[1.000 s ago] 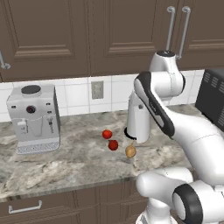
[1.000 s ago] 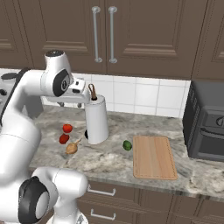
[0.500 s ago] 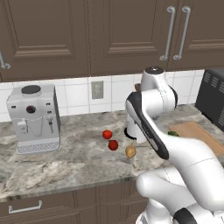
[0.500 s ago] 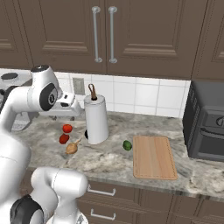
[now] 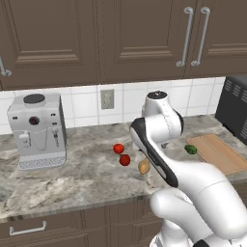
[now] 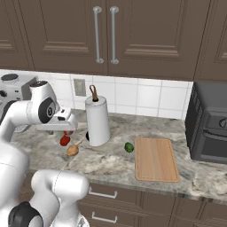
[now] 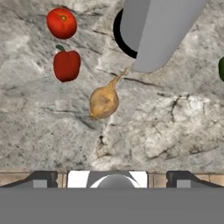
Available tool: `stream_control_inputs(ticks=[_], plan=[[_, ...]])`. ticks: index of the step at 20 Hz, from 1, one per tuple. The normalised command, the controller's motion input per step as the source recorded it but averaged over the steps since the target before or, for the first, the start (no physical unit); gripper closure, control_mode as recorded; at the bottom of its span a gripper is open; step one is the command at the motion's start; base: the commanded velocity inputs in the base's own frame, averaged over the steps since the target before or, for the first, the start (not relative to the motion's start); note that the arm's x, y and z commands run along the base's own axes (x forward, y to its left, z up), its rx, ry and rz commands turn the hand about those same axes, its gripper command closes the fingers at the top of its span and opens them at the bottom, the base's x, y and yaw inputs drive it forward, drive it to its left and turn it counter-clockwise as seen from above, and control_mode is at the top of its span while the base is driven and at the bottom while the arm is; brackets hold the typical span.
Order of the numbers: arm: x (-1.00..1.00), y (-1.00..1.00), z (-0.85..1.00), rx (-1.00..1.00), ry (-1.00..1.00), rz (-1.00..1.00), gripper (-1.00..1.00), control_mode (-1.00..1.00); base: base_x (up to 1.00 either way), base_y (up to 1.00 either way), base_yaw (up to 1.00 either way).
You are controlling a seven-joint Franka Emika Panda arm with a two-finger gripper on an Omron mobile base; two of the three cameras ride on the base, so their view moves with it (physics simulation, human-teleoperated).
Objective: Place the avocado, onion, tomato, and bell pepper on the cutting board.
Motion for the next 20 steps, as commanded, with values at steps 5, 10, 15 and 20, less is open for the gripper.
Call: stream_control_inputs(ticks=[5,10,15,20], plan=[[0.06,0.20,-0.38,-0.02,-0.01,0.00,-1.00,-1.00,0.00,0.00,0.00],[0.27,0.02,-0.33,0.00,-0.01,-0.01,-1.00,-1.00,0.00,0.00,0.00],[0.34,0.01,-0.37,0.00,0.00,-0.01,-1.00,-1.00,0.00,0.00,0.00],[0.38,0.01,-0.37,0.00,0.04,-0.01,-1.00,-1.00,0.00,0.00,0.00]])
